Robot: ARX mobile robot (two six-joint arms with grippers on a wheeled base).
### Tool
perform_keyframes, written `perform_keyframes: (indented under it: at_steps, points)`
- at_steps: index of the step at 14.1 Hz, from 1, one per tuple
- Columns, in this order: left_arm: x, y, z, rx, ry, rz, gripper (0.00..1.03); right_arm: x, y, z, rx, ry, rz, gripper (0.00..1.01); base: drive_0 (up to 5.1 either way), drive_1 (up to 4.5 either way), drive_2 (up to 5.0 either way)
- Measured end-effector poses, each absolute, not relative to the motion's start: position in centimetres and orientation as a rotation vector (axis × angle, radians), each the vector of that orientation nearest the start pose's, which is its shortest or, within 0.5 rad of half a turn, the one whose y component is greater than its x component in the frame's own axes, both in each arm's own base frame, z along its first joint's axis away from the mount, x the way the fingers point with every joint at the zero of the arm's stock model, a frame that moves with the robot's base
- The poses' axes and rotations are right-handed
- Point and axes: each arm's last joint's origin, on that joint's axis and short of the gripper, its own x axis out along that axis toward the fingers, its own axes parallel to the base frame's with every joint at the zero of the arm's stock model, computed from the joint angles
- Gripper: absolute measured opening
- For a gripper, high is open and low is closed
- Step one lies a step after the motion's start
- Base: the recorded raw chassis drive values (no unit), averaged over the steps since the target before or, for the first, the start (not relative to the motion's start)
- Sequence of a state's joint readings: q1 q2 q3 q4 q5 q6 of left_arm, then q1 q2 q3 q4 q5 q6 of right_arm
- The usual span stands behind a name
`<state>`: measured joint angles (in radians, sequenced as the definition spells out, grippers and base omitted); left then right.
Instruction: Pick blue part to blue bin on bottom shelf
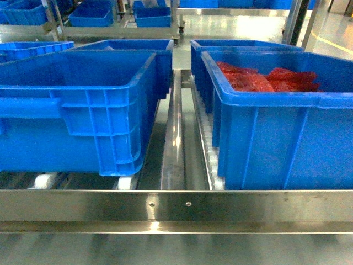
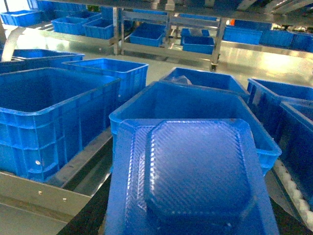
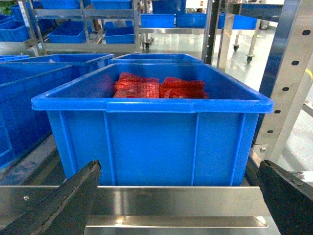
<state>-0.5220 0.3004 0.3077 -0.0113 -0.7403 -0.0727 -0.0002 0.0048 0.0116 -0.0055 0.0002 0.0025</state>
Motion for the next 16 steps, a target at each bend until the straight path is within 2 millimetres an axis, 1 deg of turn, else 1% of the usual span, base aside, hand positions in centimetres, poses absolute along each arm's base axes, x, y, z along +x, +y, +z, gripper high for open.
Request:
perform_keyframes:
  at_steps: [3,13,16]
  points:
    - [9.77,-3.37,24.31,-0.07,-0.005,0.218,0.43,9.73,0.0,16.66,0.002,-0.001,0.0,0.98,0.0,0.0,0.0]
    - [9.78,-3.37,24.32,-0.071,-0.006,0.218,0.43,9.73,0.0,16.67,0.002,-0.002,0.0,0.98,0.0,4.04,-4.0]
    - [9.84,-3.41,24.24,-0.065,0.002,0.218,0.43,9.73,0.0,16.69,0.002,-0.005,0.0,0.98,0.0,0.0,0.0]
